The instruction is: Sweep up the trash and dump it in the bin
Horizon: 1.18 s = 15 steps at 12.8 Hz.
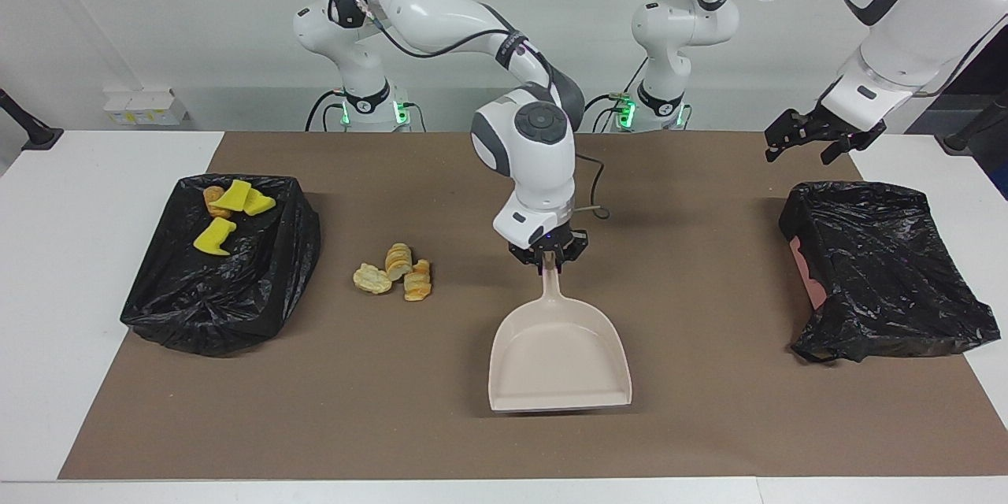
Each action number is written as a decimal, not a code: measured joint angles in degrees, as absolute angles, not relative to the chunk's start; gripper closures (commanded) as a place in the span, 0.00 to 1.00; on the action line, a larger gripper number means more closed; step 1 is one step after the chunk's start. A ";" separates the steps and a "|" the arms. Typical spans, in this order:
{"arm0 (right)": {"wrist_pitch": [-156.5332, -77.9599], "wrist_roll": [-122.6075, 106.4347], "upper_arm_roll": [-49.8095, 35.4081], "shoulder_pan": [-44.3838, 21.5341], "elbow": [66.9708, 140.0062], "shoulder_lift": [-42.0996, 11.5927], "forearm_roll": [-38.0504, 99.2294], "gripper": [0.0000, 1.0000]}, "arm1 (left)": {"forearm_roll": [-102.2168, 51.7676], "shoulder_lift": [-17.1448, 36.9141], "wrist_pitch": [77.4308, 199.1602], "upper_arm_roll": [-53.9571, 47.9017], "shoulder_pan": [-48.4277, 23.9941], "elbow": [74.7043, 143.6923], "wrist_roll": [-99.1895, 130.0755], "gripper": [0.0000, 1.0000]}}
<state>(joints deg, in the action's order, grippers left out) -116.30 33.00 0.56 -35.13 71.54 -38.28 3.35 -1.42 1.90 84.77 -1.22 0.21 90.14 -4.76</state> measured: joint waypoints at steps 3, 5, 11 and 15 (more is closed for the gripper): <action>-116.85 33.00 0.56 -36.28 71.96 -39.08 3.33 0.90 | -1.41 2.06 84.83 -1.31 -0.07 90.14 -4.76 0.00; -116.88 33.00 0.56 -36.65 73.15 -39.11 3.32 0.84 | -1.41 2.08 84.87 -1.31 -0.08 90.14 -4.76 0.00; -117.55 33.00 0.57 -36.56 76.42 -38.05 3.03 0.00 | -1.41 2.25 85.97 -1.31 -0.15 90.22 -4.76 0.00; -115.63 33.00 0.57 -36.56 76.68 -34.91 2.06 0.00 | -1.44 2.72 88.68 -1.34 -0.51 91.59 -4.87 0.00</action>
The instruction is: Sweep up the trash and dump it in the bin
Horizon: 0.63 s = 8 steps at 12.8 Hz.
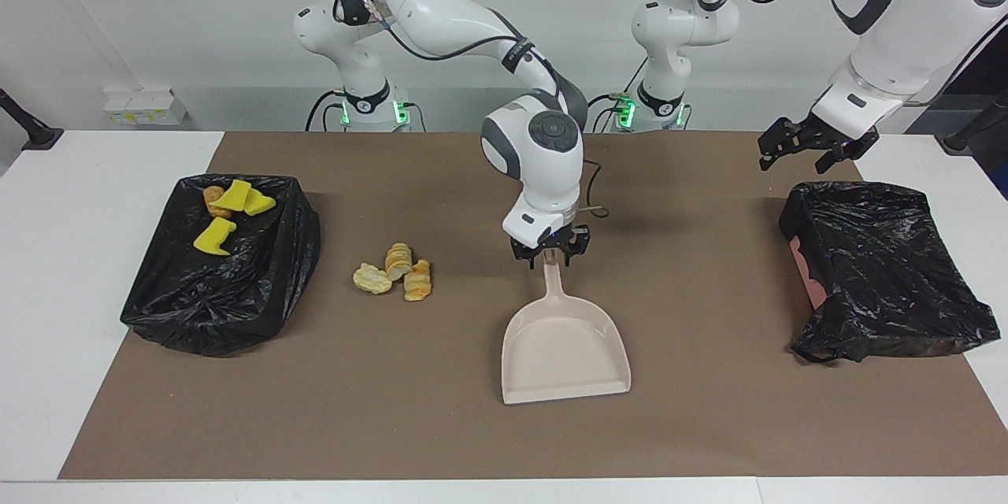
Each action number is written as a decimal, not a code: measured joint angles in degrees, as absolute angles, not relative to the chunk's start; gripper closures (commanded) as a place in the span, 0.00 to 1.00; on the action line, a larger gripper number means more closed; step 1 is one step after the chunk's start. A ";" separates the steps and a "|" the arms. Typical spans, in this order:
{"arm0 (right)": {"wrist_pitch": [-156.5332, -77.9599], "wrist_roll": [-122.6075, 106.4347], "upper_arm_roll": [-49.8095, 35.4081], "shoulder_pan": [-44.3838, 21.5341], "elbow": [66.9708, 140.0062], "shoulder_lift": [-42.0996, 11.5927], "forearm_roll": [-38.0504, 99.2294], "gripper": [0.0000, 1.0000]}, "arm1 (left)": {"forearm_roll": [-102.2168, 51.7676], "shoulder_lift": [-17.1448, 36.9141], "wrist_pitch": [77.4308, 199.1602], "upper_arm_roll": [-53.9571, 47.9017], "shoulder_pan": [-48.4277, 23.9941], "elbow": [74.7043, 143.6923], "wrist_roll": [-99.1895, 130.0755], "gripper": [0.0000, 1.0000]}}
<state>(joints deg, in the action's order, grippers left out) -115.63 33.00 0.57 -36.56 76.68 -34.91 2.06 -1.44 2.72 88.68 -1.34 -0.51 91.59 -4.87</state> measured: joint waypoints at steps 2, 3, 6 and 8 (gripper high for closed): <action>-112.70 33.00 0.57 -36.56 77.20 -31.81 2.06 0.00 | -1.46 3.03 92.03 -1.47 -2.03 93.85 -4.87 0.00; -111.77 33.00 0.57 -36.56 78.49 -29.76 2.16 0.00 | -1.53 3.25 94.20 -1.50 -3.00 95.47 -4.80 0.00; -110.84 33.00 0.30 -36.88 88.35 -20.58 3.96 0.00 | -2.11 6.03 100.90 -1.54 -5.21 99.08 -4.69 0.00; -110.74 33.35 -0.45 -39.22 97.89 -13.61 5.67 0.00 | -4.01 9.50 104.37 -1.56 -6.93 99.45 -4.61 0.00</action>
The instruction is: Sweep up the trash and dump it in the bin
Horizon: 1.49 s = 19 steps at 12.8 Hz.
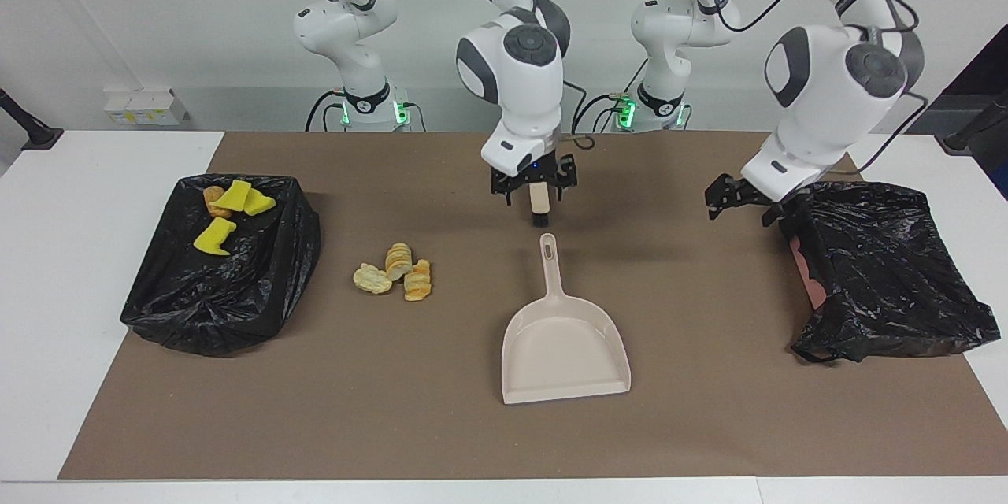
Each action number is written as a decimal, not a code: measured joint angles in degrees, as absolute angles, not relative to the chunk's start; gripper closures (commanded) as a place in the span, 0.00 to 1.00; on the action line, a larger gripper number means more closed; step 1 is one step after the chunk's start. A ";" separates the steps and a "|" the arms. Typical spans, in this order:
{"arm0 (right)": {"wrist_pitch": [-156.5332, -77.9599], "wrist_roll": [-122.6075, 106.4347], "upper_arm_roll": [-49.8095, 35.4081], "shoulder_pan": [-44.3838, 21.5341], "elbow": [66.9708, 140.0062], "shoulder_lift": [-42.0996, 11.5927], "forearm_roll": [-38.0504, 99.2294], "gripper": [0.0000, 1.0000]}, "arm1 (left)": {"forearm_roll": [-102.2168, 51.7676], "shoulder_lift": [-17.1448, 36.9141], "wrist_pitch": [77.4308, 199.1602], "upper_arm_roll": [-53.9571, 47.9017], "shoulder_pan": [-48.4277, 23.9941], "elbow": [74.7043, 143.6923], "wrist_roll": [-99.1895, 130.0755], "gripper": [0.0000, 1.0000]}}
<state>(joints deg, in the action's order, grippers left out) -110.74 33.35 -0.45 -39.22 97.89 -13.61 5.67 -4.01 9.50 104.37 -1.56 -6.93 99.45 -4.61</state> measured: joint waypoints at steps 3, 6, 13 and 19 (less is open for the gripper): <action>-115.14 35.29 -0.67 -44.50 111.54 -6.13 9.72 0.00 | -5.33 13.88 110.09 -1.62 -11.15 99.45 -0.48 0.00; -120.87 38.78 -0.75 -49.25 120.43 -3.71 10.21 0.00 | -5.43 16.38 115.02 -1.80 -17.24 99.39 7.32 0.00; -126.46 40.83 -0.82 -53.86 128.04 -3.48 12.70 0.00 | -6.15 24.38 118.17 -2.19 -29.15 93.04 30.23 0.01; -126.63 40.85 -0.82 -54.32 128.83 -3.43 13.13 1.00 | -6.01 27.92 118.57 -1.97 -32.74 90.30 37.23 1.00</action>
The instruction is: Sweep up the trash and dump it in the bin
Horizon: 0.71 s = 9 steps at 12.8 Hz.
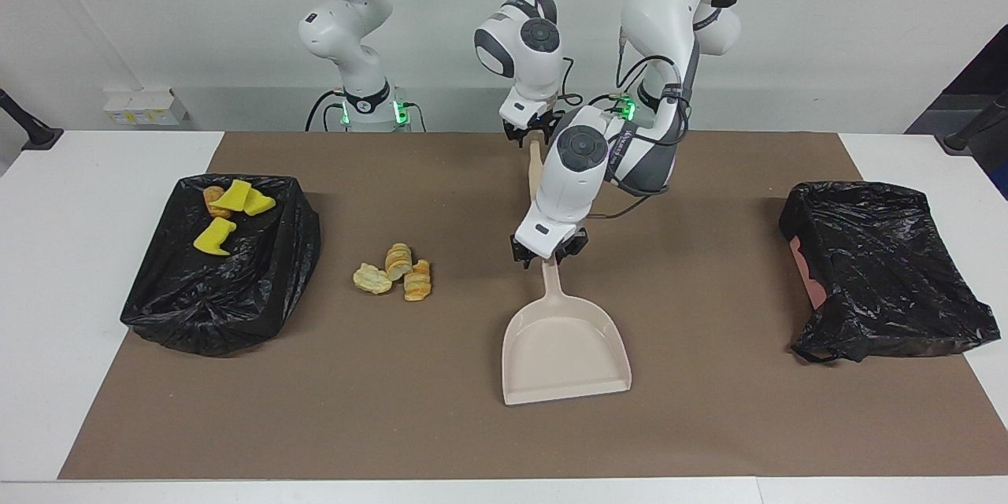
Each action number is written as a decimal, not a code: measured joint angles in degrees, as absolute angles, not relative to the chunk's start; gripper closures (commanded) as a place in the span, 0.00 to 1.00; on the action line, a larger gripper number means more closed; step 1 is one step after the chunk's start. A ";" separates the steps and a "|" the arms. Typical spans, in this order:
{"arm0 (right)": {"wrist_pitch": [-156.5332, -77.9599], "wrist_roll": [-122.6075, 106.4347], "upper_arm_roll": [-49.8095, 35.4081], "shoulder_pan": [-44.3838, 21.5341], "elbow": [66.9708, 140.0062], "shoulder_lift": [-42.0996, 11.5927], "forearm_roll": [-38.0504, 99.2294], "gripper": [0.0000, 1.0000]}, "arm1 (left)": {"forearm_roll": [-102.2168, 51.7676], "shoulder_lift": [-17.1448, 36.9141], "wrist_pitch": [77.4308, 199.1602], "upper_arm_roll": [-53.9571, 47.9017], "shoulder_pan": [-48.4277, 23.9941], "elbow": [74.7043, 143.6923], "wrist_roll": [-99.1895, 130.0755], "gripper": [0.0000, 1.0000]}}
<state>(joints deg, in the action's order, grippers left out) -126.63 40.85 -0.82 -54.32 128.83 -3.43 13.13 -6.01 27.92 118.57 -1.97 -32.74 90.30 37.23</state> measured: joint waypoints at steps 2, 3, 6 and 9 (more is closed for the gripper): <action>-126.84 40.84 -0.80 -54.20 128.82 -3.43 13.15 1.00 | -5.37 27.94 118.53 -1.69 -32.54 90.24 37.19 1.00; -126.91 40.84 -0.79 -54.12 128.81 -3.43 13.15 1.00 | -4.91 27.96 118.53 -1.44 -32.34 90.15 37.17 1.00; -126.89 40.84 -0.71 -52.83 128.10 -3.48 13.14 1.00 | -1.69 27.93 118.53 -0.95 -31.11 88.57 35.40 1.00; -124.55 40.73 -0.45 -50.34 126.56 -2.68 12.09 1.00 | -1.01 27.70 118.48 -0.54 -28.61 87.00 25.71 1.00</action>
